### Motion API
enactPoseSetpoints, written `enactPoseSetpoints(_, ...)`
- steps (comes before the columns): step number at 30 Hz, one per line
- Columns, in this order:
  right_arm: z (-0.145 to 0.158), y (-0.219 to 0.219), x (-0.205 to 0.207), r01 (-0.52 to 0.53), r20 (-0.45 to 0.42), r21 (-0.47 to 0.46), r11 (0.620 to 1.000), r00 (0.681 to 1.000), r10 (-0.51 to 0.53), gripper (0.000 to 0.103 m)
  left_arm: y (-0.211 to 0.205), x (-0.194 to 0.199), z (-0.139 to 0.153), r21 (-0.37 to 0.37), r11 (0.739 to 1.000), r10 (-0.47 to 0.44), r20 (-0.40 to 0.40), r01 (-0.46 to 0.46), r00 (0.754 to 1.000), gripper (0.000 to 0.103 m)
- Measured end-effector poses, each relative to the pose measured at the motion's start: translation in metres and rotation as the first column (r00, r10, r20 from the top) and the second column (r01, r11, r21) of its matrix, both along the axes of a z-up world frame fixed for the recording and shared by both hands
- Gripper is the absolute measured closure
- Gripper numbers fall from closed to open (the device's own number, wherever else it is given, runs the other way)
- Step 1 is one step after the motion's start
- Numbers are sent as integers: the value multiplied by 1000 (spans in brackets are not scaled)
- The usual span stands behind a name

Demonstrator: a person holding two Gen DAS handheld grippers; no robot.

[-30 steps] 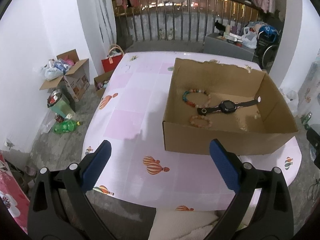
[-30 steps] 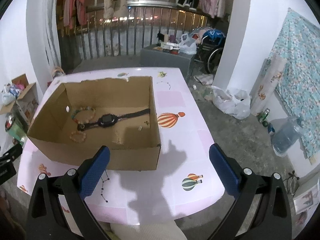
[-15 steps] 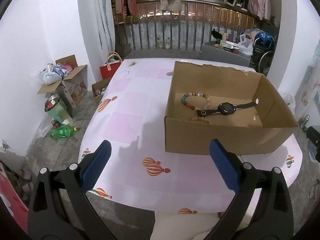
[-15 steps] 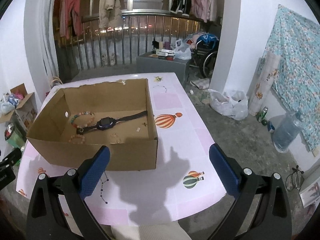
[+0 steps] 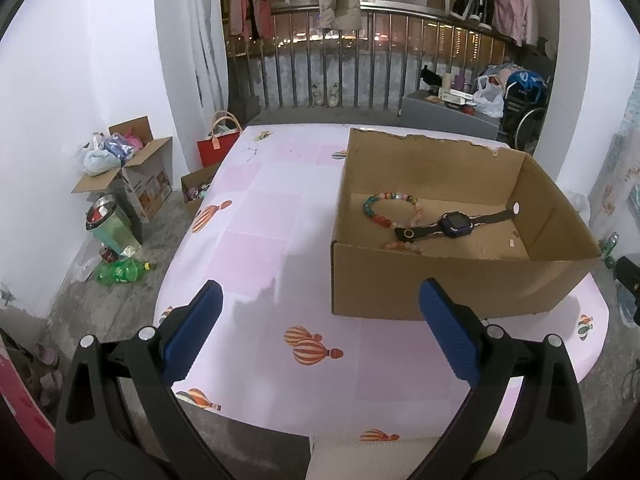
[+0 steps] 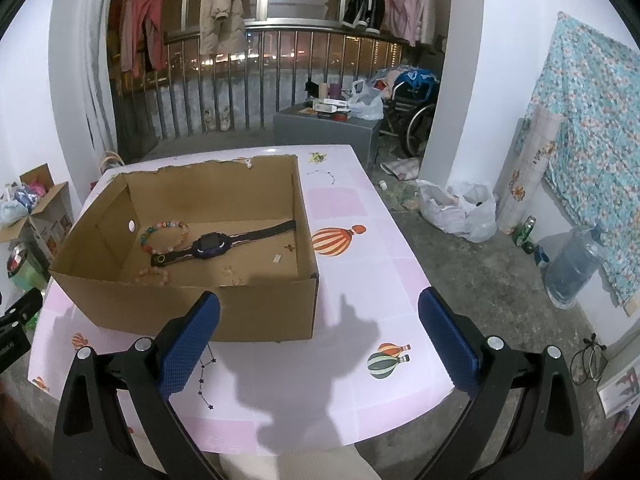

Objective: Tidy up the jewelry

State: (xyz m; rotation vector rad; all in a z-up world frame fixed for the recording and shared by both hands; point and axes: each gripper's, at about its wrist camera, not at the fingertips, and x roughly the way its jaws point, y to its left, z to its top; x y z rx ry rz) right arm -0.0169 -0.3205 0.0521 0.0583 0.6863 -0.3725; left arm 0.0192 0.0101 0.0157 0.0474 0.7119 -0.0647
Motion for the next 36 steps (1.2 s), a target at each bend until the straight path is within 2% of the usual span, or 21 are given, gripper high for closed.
enactPoseSetpoints(6, -2, -2, 1, -3, -8, 8, 1000, 1000, 3, 6, -2, 0, -3, -6, 1000, -13, 18, 13, 1000, 8)
enactPoseSetpoints(15, -4, -7, 0, 9, 27, 3, 1000, 1000, -9, 6, -7, -1, -4, 9, 999, -33, 53, 33, 998, 8)
enactPoseSetpoints(24, -3, -9, 3, 22, 57, -8, 1000, 998, -22, 6, -10, 2, -2, 7, 1000, -24, 42, 24, 999, 8)
enactPoseSetpoints(36, -6, -12, 19, 26, 21, 3, 1000, 999, -26, 6, -14, 14, 2, 22, 1000, -20, 8, 20, 1000, 8)
